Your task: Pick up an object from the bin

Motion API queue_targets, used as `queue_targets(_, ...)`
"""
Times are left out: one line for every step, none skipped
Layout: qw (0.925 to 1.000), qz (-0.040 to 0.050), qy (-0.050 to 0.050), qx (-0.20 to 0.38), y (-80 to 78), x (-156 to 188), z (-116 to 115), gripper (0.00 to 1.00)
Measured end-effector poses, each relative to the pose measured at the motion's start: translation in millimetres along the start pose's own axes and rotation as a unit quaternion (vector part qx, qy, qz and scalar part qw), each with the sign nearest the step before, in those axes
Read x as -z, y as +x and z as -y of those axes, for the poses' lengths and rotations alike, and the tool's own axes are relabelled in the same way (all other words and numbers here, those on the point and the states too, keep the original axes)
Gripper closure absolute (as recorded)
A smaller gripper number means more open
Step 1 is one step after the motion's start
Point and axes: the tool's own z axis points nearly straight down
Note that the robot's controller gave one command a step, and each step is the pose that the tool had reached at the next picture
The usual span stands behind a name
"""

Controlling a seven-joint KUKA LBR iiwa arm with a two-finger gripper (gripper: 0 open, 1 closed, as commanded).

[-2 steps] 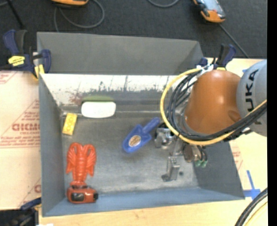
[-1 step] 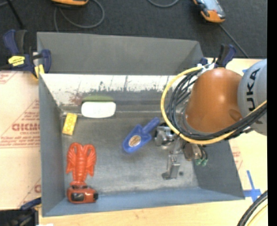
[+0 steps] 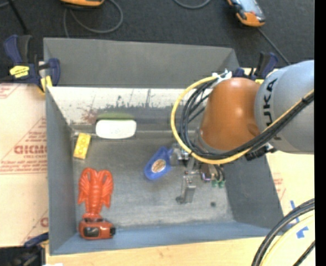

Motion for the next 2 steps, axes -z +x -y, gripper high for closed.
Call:
queue_targets(0.999, -0.0037, 0.0, 0.045, -14.8, -12.5, 1.3, 0.0)
queue_targets(0.9996, 0.0001, 0.0, 0.03, -38.0, -34.5, -5.8, 0.0)
